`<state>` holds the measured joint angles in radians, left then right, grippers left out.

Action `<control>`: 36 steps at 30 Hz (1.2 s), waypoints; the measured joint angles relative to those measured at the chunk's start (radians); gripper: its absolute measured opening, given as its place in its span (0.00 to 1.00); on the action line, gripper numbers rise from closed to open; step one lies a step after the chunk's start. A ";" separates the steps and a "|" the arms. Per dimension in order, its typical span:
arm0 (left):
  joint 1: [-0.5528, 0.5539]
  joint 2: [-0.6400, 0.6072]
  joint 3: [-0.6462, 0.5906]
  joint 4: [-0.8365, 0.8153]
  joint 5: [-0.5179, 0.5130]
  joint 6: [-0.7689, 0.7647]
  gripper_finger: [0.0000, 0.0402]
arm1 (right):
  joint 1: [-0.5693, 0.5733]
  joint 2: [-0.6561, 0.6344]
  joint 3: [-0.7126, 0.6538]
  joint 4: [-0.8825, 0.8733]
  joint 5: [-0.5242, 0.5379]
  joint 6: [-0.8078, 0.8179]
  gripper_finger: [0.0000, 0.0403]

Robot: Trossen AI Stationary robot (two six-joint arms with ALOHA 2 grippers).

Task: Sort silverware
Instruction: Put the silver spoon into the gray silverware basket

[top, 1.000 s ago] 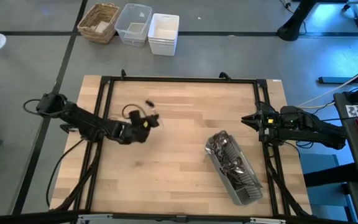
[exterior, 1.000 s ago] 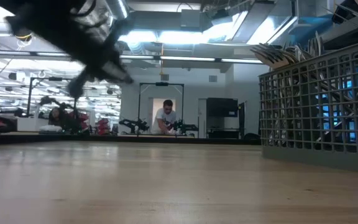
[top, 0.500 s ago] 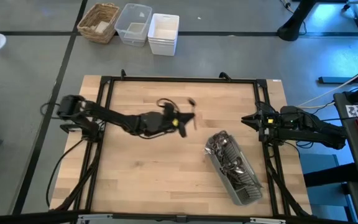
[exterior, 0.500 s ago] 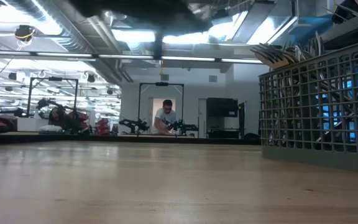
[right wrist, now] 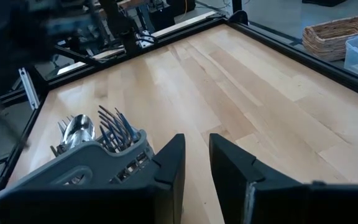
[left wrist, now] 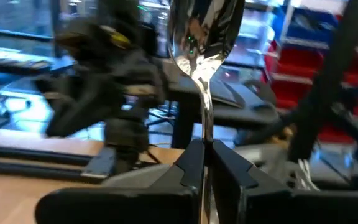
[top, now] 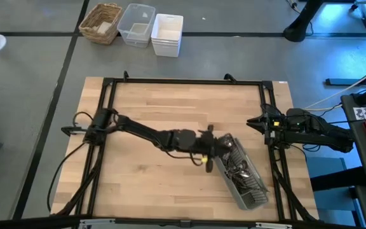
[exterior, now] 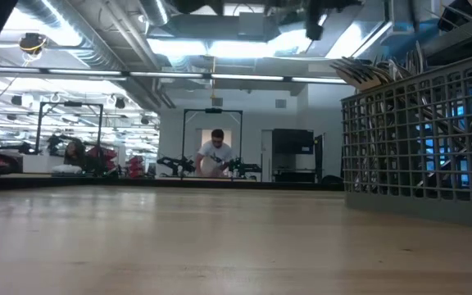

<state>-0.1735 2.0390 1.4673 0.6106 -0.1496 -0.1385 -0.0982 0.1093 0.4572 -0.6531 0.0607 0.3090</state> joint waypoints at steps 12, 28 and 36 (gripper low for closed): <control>-0.023 0.093 0.072 0.007 0.027 0.045 0.03 | 0.000 0.000 0.000 -0.001 0.000 0.000 0.19; -0.015 0.093 0.072 -0.077 0.011 0.040 0.04 | 0.000 0.000 0.000 0.000 0.000 0.000 0.19; -0.008 0.093 0.072 -0.062 0.008 0.048 0.04 | 0.000 0.000 0.000 0.000 0.000 0.000 0.19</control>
<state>-0.1814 2.1319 1.5391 0.5486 -0.1416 -0.0900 -0.0982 0.1093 0.4572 -0.6535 0.0605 0.3092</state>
